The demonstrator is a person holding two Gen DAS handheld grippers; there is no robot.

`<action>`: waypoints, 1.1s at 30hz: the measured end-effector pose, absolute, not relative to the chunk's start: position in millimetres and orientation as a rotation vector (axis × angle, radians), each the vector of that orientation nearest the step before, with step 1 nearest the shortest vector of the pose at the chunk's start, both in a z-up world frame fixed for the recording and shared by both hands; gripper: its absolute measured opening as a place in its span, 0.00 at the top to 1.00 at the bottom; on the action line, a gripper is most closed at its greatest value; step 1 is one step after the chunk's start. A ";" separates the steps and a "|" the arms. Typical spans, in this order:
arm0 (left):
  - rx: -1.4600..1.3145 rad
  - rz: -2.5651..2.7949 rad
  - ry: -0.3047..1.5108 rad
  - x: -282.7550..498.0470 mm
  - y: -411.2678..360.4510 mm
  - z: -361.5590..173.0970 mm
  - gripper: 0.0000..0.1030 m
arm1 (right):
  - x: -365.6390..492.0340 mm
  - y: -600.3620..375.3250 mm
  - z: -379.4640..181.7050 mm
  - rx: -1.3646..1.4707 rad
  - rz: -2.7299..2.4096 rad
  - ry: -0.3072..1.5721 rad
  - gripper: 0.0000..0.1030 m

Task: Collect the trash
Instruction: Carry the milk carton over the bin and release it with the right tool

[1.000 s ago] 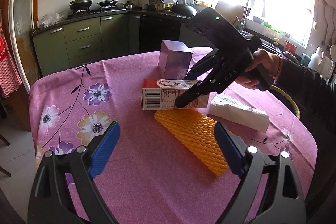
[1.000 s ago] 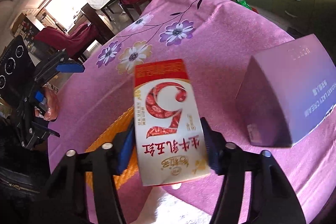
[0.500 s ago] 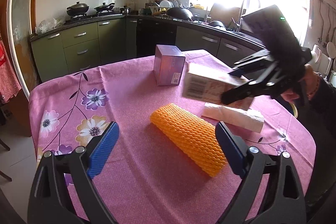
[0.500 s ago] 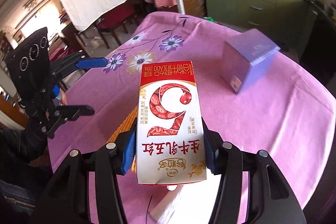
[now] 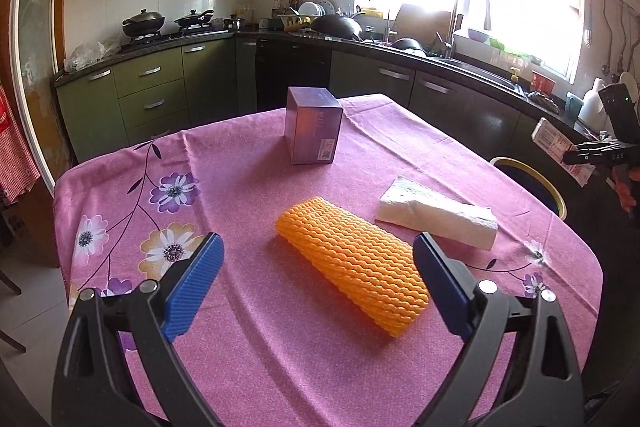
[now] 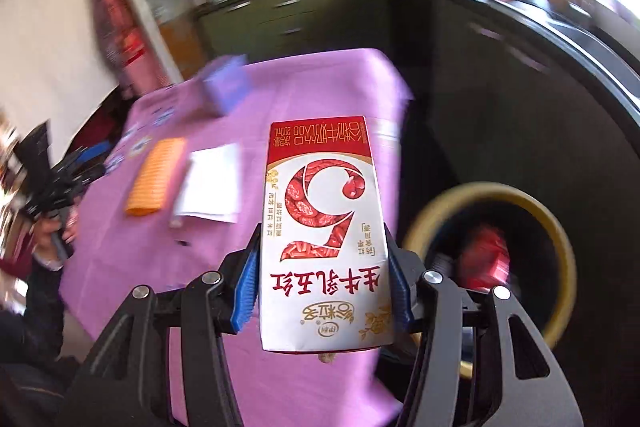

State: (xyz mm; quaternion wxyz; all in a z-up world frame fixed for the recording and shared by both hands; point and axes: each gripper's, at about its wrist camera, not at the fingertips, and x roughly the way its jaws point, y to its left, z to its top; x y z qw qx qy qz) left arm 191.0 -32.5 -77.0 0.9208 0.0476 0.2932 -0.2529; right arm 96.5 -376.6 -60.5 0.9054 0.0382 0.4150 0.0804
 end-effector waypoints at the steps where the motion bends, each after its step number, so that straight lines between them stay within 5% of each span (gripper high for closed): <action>1: 0.099 -0.519 0.602 190.8 -32.8 -77.1 0.12 | 89.1 -397.4 -63.2 0.091 0.089 0.863 0.48; 14: 0.134 -0.512 0.625 192.4 -40.3 -84.7 0.12 | 116.7 -521.3 -150.2 0.266 -0.283 0.981 0.47; 15: 0.137 -0.513 0.626 192.5 -41.0 -85.4 0.12 | 121.6 -523.2 -156.5 0.271 -0.295 0.988 0.44; 17: 0.147 -0.518 0.629 191.9 -43.2 -86.7 0.12 | 126.0 -530.1 -161.9 0.280 -0.360 0.974 0.18; 33: 0.159 -0.539 0.748 201.0 -70.5 -103.6 0.11 | 17.2 -422.4 -120.5 0.295 -0.283 0.727 0.17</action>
